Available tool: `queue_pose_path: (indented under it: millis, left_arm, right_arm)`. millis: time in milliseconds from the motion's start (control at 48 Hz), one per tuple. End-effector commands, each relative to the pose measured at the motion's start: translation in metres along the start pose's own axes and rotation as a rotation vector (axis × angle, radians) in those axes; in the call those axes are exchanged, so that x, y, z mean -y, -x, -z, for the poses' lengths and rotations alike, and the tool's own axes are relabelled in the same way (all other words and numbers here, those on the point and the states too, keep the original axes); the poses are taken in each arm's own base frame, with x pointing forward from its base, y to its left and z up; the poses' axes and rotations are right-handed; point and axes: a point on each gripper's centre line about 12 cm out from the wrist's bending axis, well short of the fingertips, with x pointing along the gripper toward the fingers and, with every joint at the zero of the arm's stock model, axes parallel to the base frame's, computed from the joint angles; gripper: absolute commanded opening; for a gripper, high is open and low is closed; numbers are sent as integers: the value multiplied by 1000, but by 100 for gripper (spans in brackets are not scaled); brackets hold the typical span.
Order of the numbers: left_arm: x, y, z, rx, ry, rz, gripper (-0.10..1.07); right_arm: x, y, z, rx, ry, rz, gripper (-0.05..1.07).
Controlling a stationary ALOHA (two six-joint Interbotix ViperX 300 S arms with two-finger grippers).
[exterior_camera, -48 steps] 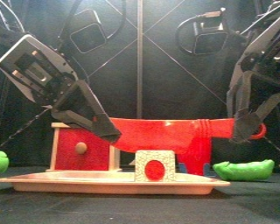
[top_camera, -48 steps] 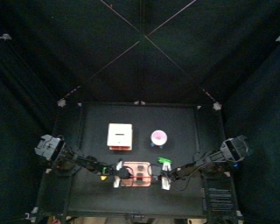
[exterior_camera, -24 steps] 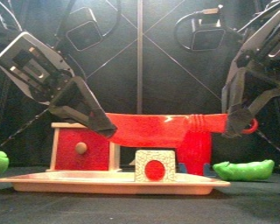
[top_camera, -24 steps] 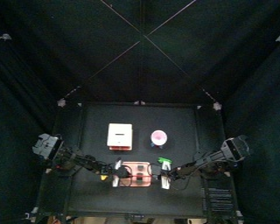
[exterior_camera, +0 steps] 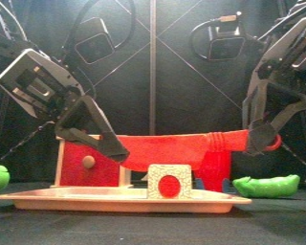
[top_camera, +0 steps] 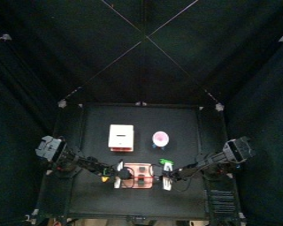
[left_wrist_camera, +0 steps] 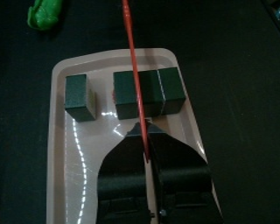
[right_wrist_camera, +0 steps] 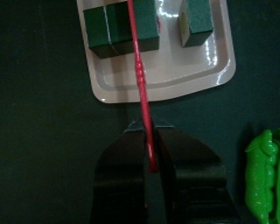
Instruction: Cut sushi roll
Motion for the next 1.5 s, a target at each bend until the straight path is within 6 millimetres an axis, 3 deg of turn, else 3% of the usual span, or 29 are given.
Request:
queue_pose_path:
  millis: [0,583,1479]
  left_arm:
    - [2,1,2,-7,-9,7,22]
    - [1,-19,33,-116,18,-15,22]
    - [-11,-11,14,-59,26,-31,22]
  right_arm:
    - [1,2,-1,-3,-15,6,34]
    - [0,-27,15,-69,-42,0,34]
    - [9,-19,4,-37,-63,12,34]
